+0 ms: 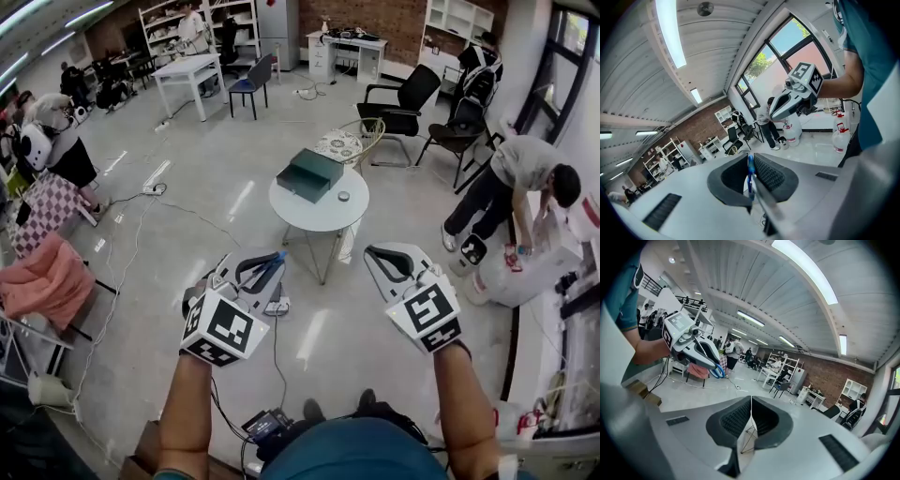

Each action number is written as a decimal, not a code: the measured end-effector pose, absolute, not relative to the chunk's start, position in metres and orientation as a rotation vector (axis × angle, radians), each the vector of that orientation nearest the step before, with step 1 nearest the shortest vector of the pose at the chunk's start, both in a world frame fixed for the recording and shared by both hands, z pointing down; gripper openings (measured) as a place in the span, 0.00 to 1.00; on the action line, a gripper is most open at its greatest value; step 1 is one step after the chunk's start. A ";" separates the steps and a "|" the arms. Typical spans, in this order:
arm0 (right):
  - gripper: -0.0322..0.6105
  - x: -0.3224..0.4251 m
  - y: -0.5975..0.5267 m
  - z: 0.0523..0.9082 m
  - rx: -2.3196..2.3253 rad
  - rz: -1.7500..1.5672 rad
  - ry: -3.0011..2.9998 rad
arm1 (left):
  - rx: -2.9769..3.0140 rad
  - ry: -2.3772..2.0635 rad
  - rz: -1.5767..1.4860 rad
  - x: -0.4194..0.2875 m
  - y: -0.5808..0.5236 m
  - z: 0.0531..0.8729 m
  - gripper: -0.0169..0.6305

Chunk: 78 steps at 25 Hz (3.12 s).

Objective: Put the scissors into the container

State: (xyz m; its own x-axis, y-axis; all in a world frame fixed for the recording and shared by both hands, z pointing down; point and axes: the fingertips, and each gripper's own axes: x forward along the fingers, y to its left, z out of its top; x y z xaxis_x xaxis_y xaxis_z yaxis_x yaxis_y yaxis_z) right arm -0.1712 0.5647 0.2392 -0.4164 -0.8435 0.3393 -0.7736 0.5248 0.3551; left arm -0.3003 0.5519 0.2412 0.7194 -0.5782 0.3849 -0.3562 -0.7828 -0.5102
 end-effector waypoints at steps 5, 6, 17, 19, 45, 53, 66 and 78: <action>0.11 -0.174 0.540 0.239 1.313 -0.188 -2.343 | -2.522 0.733 -0.773 -0.301 0.534 0.247 0.11; 0.11 -0.172 0.534 0.239 1.309 -0.192 -2.351 | -2.520 0.742 -0.778 -0.299 0.529 0.248 0.11; 0.11 -0.102 0.445 0.241 1.211 -0.207 -2.440 | -2.484 0.871 -0.877 -0.235 0.460 0.249 0.11; 0.11 -0.083 0.428 0.244 1.189 -0.204 -2.453 | -2.483 0.892 -0.892 -0.216 0.445 0.251 0.11; 0.11 0.113 0.249 0.277 1.050 -0.155 -2.576 | -2.442 1.000 -1.005 -0.005 0.273 0.269 0.11; 0.11 0.110 0.174 0.285 1.129 -0.148 -2.495 | -2.493 0.899 -0.944 -0.005 0.182 0.284 0.11; 0.11 0.060 0.039 0.282 1.283 -0.093 -2.365 | -2.554 0.706 -0.860 -0.051 0.020 0.278 0.11; 0.11 -0.025 -0.053 0.288 1.364 -0.081 -2.305 | -2.562 0.632 -0.823 -0.140 -0.080 0.284 0.11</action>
